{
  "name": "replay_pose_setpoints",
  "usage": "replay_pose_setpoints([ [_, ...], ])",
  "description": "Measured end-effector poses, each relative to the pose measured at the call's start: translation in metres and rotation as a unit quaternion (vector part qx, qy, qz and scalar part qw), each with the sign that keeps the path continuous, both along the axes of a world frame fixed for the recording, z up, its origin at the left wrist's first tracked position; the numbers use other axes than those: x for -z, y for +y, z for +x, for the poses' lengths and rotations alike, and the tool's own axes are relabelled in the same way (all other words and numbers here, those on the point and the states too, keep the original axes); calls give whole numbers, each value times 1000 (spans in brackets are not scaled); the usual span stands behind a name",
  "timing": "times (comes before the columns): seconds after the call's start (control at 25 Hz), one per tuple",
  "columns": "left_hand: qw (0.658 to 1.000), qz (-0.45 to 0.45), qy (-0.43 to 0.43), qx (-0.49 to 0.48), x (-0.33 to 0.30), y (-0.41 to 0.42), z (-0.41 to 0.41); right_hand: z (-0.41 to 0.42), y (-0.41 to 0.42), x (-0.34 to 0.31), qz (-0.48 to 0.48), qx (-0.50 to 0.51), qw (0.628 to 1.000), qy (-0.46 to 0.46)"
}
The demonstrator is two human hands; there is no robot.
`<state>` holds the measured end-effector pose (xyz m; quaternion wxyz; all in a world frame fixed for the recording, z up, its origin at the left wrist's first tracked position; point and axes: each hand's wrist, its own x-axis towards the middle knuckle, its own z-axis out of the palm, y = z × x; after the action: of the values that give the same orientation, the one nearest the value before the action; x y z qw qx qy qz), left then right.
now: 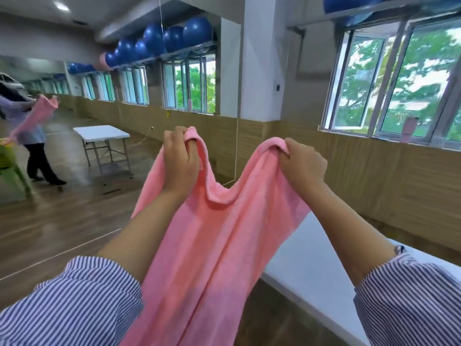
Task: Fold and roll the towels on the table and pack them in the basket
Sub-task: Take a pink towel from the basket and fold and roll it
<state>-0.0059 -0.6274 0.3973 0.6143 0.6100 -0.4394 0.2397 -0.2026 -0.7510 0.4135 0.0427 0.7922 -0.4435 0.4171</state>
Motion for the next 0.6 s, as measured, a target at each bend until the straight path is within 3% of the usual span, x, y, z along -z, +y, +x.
replay_pose_setpoints([
  [0.36,991,-59,24,-115,-68,-106,161,137,-130,-52,-43,-30,996,-73],
  [0.48,988,-77,5,-137,-82,-133,193,166,-175,-60,-28,-39,996,-79],
  [0.6,984,-89,-59,-142,-97,-168,207,183,-220,-81,19,-58,987,-147],
])
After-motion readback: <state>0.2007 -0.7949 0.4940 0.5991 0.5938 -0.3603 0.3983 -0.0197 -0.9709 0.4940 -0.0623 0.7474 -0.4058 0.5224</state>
